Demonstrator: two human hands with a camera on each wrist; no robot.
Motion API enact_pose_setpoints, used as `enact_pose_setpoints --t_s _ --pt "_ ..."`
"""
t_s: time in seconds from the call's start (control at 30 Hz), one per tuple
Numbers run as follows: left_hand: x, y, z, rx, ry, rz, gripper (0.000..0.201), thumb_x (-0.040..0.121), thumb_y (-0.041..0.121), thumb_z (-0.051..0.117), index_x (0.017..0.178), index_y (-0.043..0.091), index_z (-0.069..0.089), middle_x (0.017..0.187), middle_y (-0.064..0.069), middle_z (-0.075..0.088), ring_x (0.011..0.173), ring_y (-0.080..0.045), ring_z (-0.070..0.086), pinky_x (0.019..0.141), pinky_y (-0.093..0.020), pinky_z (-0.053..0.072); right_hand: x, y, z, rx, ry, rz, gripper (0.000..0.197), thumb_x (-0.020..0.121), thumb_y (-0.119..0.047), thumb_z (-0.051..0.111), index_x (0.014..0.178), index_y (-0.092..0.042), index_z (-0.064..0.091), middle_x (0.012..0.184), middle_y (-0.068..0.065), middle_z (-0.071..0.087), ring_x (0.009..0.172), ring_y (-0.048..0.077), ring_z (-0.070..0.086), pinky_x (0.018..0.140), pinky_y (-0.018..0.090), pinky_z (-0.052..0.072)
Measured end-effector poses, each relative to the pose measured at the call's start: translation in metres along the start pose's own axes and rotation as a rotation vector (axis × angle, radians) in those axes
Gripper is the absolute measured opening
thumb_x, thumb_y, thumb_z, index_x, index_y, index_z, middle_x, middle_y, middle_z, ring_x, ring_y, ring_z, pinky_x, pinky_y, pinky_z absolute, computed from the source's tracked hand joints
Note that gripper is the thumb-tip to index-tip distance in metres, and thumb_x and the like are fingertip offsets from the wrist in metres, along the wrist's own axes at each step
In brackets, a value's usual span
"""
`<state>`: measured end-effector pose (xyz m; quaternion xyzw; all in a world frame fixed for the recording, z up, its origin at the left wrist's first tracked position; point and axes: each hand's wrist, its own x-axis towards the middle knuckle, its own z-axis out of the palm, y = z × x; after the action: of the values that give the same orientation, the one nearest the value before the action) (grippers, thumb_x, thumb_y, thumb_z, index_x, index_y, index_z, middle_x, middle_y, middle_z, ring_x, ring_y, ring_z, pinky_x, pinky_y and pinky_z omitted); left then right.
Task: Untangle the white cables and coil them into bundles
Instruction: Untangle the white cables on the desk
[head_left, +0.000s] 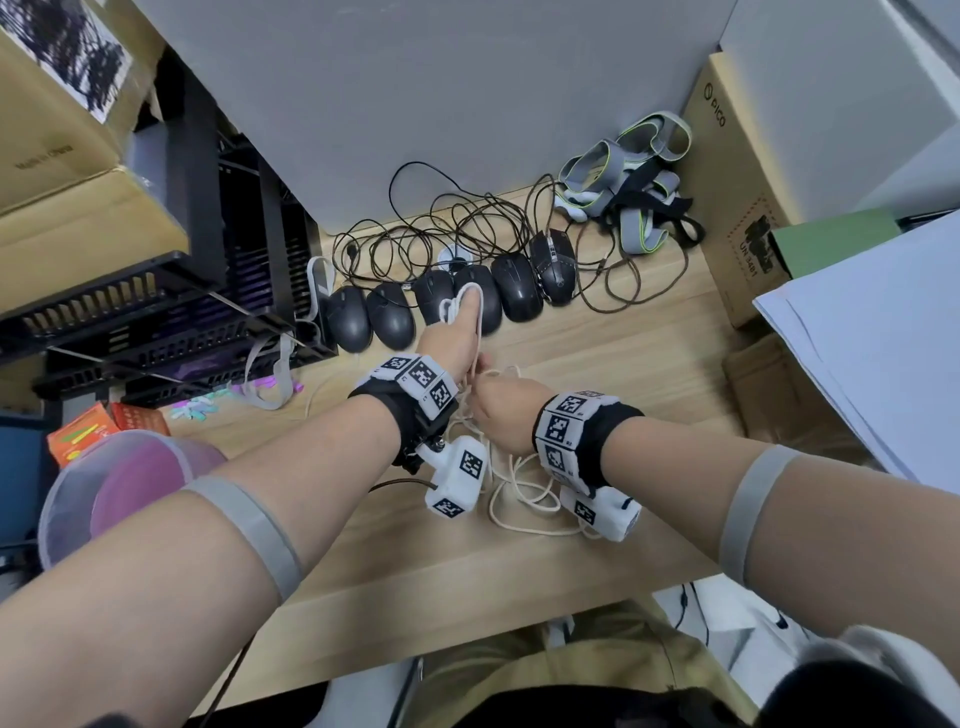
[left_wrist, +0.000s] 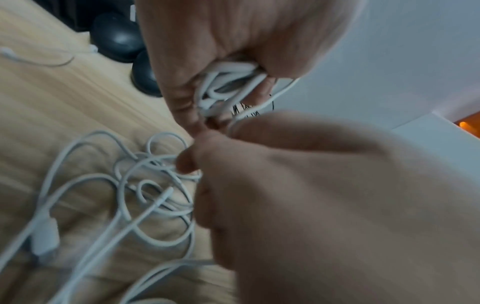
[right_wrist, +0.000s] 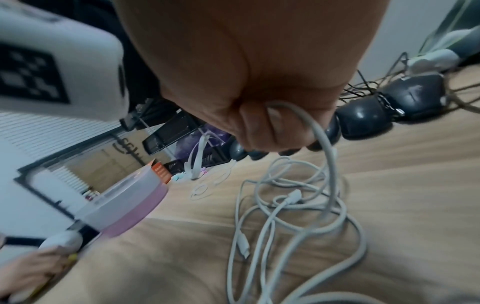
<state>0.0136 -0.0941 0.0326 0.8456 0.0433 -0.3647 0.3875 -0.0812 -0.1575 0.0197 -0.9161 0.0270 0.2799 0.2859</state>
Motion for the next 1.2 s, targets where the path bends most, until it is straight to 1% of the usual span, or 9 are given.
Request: enact_pose_setpoints --t_s 0.07,0.2,0.37,0.47,0.67,0.8,0.97,1.1,1.2 --pt "0.000 0.001 0.003 -0.171 -0.007 -0.034 0.077 0.091 0.075 0.035 0.104 0.004 0.063 0.079 -0.012 0.075 0.066 -0.026 0.071 0.057 -0.027 0.054 -0.001 -0.004 -0.001 -0.115 -0.096 -0.032 0.021 0.091 -0.010 0.052 0.070 -0.009 0.047 0.083 0.012 0.059 0.079 0.030 0.061 0.065 0.034 0.047" --pt "0.004 0.007 0.000 -0.204 0.083 -0.045 0.068 0.087 0.073 0.045 0.077 0.008 0.062 0.061 -0.006 0.061 0.052 -0.024 0.056 0.055 -0.026 0.048 -0.005 -0.003 0.004 -0.131 -0.114 -0.056 0.017 0.088 -0.013 0.055 0.078 -0.015 0.042 0.083 0.005 0.055 0.077 0.028 0.056 0.064 0.034 0.042" --pt "0.010 -0.001 -0.005 -0.128 0.105 -0.031 0.082 0.068 0.078 0.060 0.105 0.005 0.071 0.064 0.001 0.053 0.053 -0.018 0.048 0.062 -0.027 0.045 -0.011 -0.003 0.008 -0.143 -0.074 -0.138 0.012 0.095 -0.023 0.046 0.097 -0.014 0.054 0.101 0.009 0.066 0.091 0.029 0.061 0.077 0.035 0.047" --pt "0.013 -0.006 -0.011 -0.033 0.066 -0.045 0.073 0.070 0.067 0.070 0.105 0.004 0.068 0.064 0.002 0.052 0.051 -0.014 0.046 0.050 -0.023 0.036 -0.013 0.000 0.001 -0.086 -0.005 -0.193 0.028 0.101 -0.037 0.036 0.085 -0.018 0.050 0.087 0.002 0.059 0.081 0.024 0.053 0.074 0.034 0.041" --pt "0.009 -0.021 -0.024 0.444 -0.217 -0.050 0.057 0.078 0.069 0.060 0.082 0.013 0.065 0.058 0.001 0.058 0.044 -0.013 0.049 0.042 -0.017 0.035 -0.001 0.029 -0.017 0.039 0.254 -0.112 0.028 0.099 -0.040 0.044 0.101 -0.023 0.066 0.080 -0.003 0.062 0.071 0.016 0.053 0.065 0.030 0.038" --pt "0.007 -0.021 -0.028 0.312 -0.478 -0.145 0.059 0.067 0.075 0.054 0.063 0.016 0.058 0.048 0.006 0.041 0.039 -0.010 0.024 0.044 -0.018 0.019 0.004 0.051 -0.023 0.139 0.284 0.037 0.029 0.097 -0.037 0.046 0.075 -0.020 0.056 0.070 -0.001 0.057 0.070 0.020 0.052 0.062 0.031 0.034" --pt "0.010 -0.018 -0.023 0.455 -0.588 -0.034 0.052 0.078 0.055 0.074 0.055 0.019 0.045 0.050 0.000 0.040 0.041 -0.015 0.031 0.045 -0.023 0.025 0.011 0.057 -0.019 0.238 0.274 0.123 0.026 0.091 -0.026 0.047 0.066 -0.020 0.047 0.067 0.001 0.055 0.071 0.025 0.053 0.061 0.032 0.036" --pt "0.015 -0.019 -0.018 0.135 -0.573 -0.102 0.061 0.095 0.046 0.061 0.045 0.024 0.034 0.048 0.002 0.028 0.041 -0.014 0.029 0.041 -0.022 0.025 0.013 0.061 -0.013 0.388 0.312 0.217 0.020 0.094 -0.025 0.044 0.078 -0.013 0.050 0.075 0.008 0.057 0.078 0.030 0.055 0.068 0.036 0.041" --pt "0.017 -0.019 -0.016 -0.099 -0.499 -0.114 0.061 0.098 0.045 0.057 0.045 0.022 0.038 0.052 0.000 0.040 0.047 -0.016 0.044 0.048 -0.026 0.040 0.012 0.057 -0.004 0.462 0.322 0.209 0.024 0.098 -0.026 0.040 0.086 -0.010 0.051 0.080 0.012 0.059 0.080 0.031 0.057 0.074 0.039 0.045"
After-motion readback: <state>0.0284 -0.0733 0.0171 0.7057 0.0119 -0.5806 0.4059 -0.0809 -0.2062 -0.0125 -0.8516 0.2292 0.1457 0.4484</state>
